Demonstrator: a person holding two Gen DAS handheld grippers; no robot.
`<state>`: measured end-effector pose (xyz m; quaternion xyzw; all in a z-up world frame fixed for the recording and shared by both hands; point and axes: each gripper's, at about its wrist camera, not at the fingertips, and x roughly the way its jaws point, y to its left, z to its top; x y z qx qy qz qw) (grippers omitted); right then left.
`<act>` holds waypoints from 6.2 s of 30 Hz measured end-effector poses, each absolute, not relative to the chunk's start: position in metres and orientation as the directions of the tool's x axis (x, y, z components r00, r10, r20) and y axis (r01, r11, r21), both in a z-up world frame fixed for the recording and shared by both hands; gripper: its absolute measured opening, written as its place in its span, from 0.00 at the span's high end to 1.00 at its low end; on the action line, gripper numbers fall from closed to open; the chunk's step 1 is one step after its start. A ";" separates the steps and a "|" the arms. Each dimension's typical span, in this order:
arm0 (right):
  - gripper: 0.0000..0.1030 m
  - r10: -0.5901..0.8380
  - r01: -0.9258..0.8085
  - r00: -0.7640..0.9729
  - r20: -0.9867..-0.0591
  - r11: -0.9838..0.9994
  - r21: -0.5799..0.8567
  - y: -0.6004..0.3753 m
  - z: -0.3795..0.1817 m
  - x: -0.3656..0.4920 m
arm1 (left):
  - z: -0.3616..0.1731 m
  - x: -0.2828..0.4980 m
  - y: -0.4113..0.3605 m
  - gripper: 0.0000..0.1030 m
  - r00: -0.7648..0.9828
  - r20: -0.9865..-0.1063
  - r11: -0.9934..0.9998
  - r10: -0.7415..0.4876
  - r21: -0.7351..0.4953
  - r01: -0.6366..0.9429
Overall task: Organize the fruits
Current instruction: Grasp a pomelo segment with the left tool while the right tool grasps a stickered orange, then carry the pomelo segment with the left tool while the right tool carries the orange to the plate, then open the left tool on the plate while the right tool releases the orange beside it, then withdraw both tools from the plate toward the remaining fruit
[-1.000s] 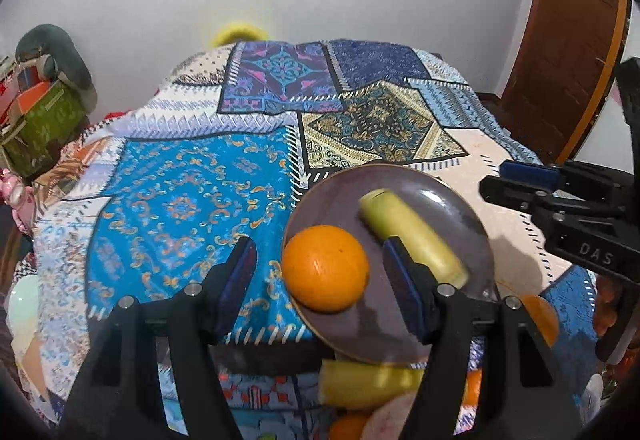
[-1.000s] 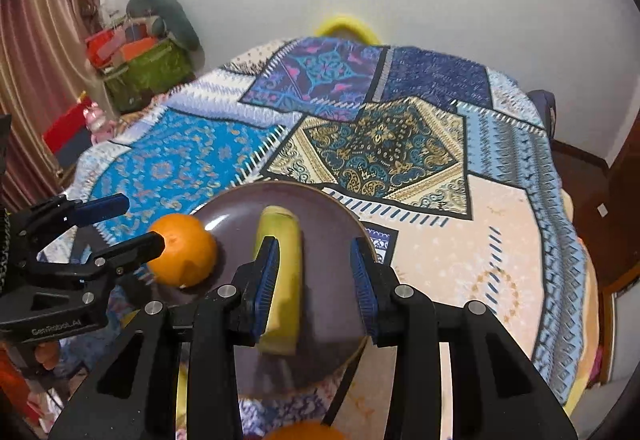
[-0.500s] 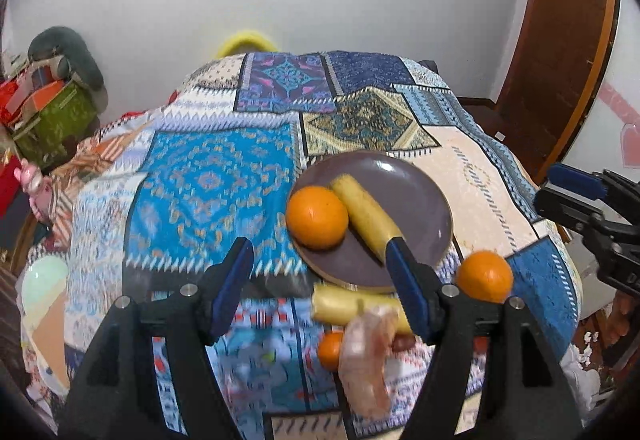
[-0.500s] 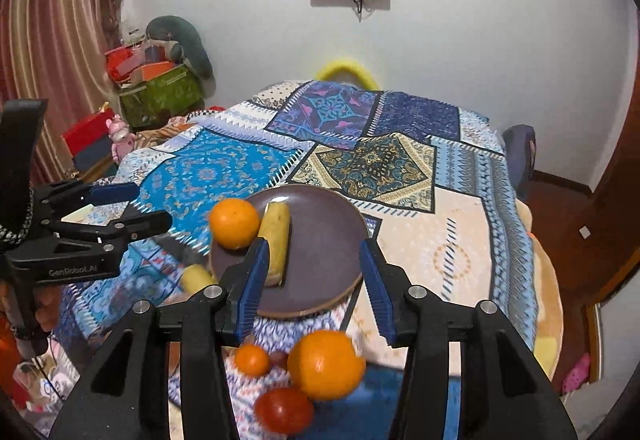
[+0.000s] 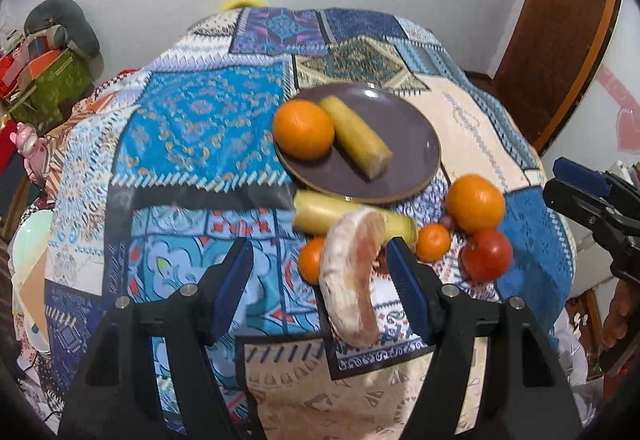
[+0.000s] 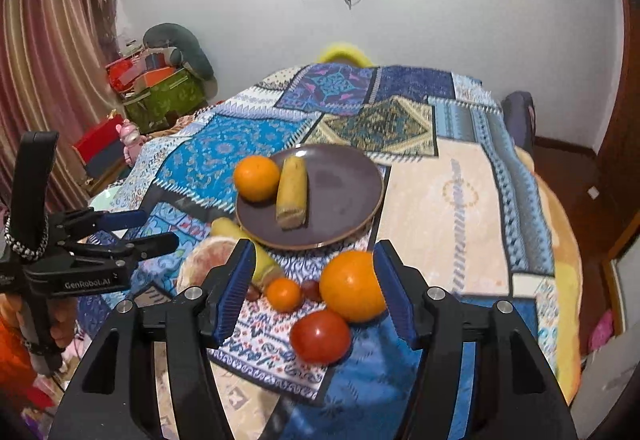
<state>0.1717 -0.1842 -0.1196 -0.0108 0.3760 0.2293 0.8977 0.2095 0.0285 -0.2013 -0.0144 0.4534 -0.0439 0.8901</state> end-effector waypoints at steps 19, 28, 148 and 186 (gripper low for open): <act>0.44 0.348 -0.378 0.526 -0.776 0.913 0.153 -0.207 -0.173 0.185 | -0.264 0.225 0.017 0.33 0.452 -0.884 0.993 -0.117 -0.094 0.073; 0.43 0.385 -0.397 0.470 -0.794 0.896 0.199 -0.202 -0.187 0.200 | -0.266 0.230 0.016 0.50 0.457 -0.881 0.992 -0.122 -0.105 0.063; 0.30 0.375 -0.494 0.565 -0.735 0.867 0.062 -0.161 -0.138 0.310 | -0.167 0.322 0.022 0.59 0.705 -0.700 0.993 -0.118 -0.067 0.100; 0.28 0.304 -0.378 0.542 -0.783 0.921 0.096 -0.184 -0.159 0.166 | -0.191 0.196 0.051 0.53 0.608 -0.783 0.990 -0.130 -0.072 0.120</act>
